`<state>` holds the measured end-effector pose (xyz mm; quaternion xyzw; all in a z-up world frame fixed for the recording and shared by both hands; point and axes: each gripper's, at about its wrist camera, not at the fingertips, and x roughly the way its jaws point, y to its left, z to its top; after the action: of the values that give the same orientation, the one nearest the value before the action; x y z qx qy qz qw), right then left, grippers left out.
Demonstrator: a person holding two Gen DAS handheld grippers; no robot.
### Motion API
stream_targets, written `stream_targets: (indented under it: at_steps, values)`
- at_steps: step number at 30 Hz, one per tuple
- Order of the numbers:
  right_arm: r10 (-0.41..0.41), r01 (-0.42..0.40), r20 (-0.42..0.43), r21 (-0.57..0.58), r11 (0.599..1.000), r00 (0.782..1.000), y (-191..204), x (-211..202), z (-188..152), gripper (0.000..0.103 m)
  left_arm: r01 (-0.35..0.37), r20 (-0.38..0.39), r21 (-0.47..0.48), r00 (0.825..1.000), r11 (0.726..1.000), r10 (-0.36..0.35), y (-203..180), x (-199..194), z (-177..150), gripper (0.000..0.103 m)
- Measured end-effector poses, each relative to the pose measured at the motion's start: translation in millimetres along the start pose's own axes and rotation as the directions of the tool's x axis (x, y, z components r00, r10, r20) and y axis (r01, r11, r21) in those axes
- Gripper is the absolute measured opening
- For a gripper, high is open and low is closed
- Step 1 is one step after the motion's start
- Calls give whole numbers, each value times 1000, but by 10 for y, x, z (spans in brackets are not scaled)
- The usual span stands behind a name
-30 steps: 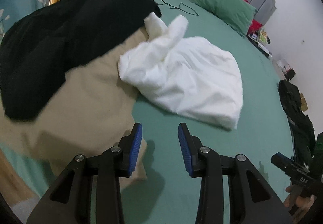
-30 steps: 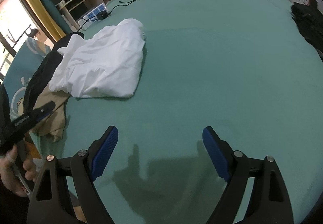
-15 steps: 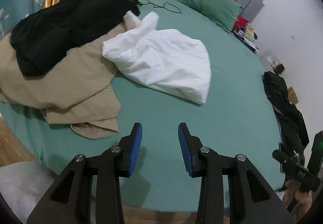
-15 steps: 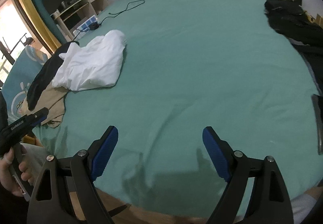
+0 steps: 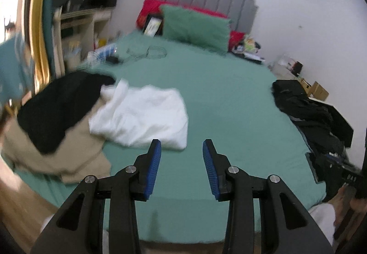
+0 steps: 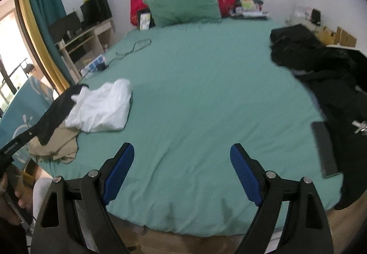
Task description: Fold large clothes
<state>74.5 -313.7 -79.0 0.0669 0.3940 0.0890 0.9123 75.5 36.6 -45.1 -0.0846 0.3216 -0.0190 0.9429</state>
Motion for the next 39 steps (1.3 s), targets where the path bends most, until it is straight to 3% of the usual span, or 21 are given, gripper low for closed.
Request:
stream_targets:
  at_steps: [8,18,20,26,28,30,34,37,39]
  values:
    - [-26,28,108,-10,1000,994,-54,-490,194,86,3,165,135,986,991,-25,-518,-542,354,44]
    - [-42,59,248,-61,996,968,119,-1098,403,95,8,344,196,936,981,-76,-791,-1176,675,65]
    - [-40,63,283,-71,995,958,177,-1241,437,98,8,362,216,928,976,-88,-843,-1298,706,73]
    - [-24,63,371,-91,994,928,330,-1567,470,101,22,413,206,905,978,-107,-869,-1527,711,78]
    - [-15,59,412,-96,994,911,386,-1657,459,101,112,442,198,877,974,-191,-805,-1585,679,80]
    - [-9,57,476,-86,995,880,432,-1726,421,101,175,451,197,858,965,-248,-773,-1594,613,80]
    - [17,53,508,-124,991,861,610,-1630,305,101,61,426,199,894,978,-142,-814,-1461,471,80]
    - [27,49,487,-142,989,873,675,-1452,269,101,-26,430,175,901,984,-53,-793,-1394,355,80]
    - [36,36,461,-146,989,887,693,-1346,261,101,-13,414,165,909,986,-57,-759,-1352,327,80]
